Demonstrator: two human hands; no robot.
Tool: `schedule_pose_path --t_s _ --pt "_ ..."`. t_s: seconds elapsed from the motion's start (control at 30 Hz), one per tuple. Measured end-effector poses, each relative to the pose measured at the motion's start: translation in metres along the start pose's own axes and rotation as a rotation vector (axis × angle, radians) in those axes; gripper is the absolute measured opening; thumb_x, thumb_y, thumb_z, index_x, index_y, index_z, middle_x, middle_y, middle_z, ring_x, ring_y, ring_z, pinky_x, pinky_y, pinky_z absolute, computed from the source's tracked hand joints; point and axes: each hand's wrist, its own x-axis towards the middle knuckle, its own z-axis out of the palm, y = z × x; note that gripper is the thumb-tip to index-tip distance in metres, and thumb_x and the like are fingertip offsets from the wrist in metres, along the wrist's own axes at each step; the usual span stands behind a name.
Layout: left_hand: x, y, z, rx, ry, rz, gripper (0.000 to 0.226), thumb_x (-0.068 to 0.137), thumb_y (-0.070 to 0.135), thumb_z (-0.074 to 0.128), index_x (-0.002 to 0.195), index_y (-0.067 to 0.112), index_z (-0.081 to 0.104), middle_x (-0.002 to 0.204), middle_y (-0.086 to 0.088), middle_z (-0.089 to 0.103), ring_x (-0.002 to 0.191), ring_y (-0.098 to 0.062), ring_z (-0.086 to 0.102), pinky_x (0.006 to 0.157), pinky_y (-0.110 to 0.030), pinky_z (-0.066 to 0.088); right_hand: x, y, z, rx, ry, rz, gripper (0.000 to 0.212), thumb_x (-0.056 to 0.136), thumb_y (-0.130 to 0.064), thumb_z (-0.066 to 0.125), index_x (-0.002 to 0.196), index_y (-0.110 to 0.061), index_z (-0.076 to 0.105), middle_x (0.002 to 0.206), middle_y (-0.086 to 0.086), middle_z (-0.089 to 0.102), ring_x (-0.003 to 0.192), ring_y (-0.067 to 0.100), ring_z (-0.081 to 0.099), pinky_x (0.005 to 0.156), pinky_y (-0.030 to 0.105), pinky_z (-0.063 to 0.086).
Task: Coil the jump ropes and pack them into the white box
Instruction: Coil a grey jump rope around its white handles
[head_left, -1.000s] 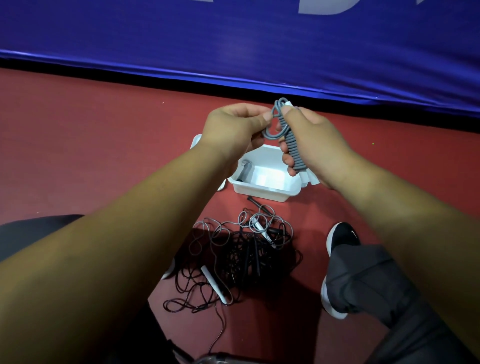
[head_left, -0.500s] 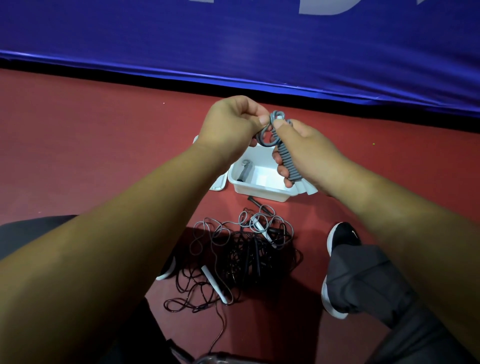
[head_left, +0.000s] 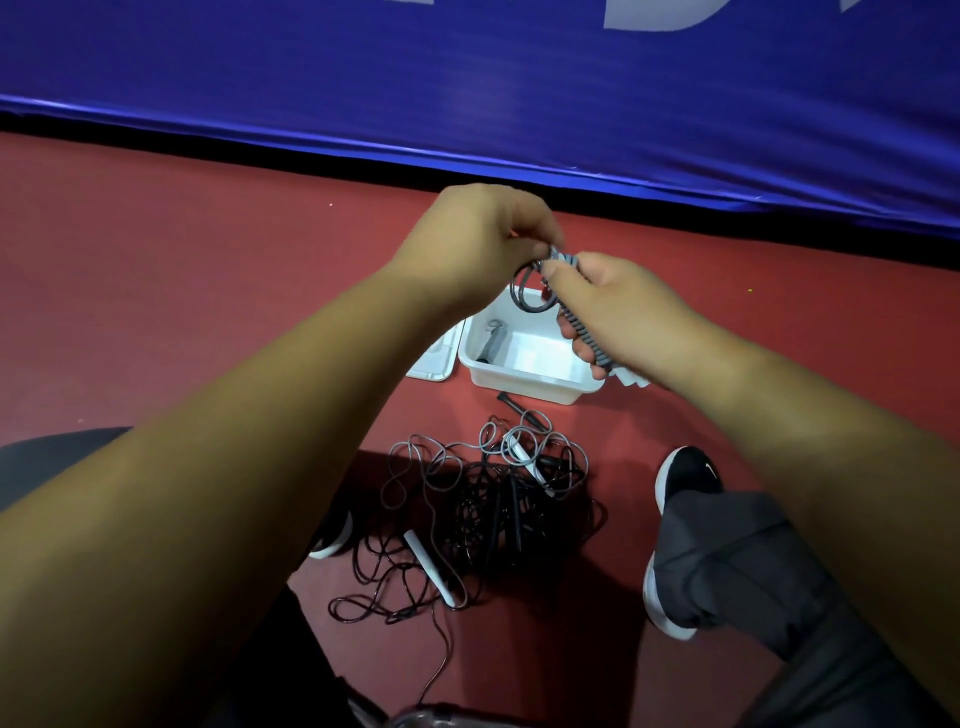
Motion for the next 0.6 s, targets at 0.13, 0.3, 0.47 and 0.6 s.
schedule_pose_path --t_s 0.13,0.3,0.47,0.6 --pt "-0.005 -0.001 0.0 0.15 -0.044 0.06 0.013 0.094 0.016 0.071 0.1 0.024 0.079 0.091 0.015 0.068 0.081 0.001 0.063 0.069 -0.003 0.039 -0.006 0.001 -0.001 -0.062 -0.058 0.032 0.04 0.108 -0.052 0.053 0.105 -0.013 0.061 0.08 0.006 0.061 0.043 0.012 0.05 0.035 0.022 0.039" --pt "-0.01 0.005 0.005 -0.169 0.115 -0.094 0.009 0.093 0.015 0.069 0.088 0.022 0.075 0.082 0.008 0.075 0.071 0.001 0.065 0.067 -0.016 0.048 -0.006 0.002 -0.001 -0.154 -0.096 0.053 0.043 0.104 -0.06 0.056 0.103 -0.017 0.061 0.079 0.006 0.063 0.04 0.013 0.05 0.036 0.022 0.038" --pt "-0.011 0.01 0.008 -0.368 0.126 -0.186 0.008 0.096 0.015 0.068 0.091 0.012 0.073 0.079 -0.004 0.077 0.076 -0.021 0.076 0.078 -0.04 0.066 -0.005 0.009 -0.003 -0.21 -0.092 0.112 0.04 0.101 -0.068 0.055 0.099 -0.028 0.061 0.08 0.009 0.063 0.036 0.014 0.051 0.035 0.02 0.037" --pt "-0.011 0.02 0.009 -0.717 0.121 -0.334 0.022 0.094 0.004 0.058 0.077 -0.002 0.071 0.084 -0.033 0.069 0.074 -0.03 0.071 0.083 -0.044 0.066 0.0 0.01 -0.004 -0.155 -0.028 0.139 0.051 0.098 -0.07 0.059 0.108 -0.02 0.066 0.079 0.008 0.059 0.042 0.016 0.049 0.039 0.022 0.04"
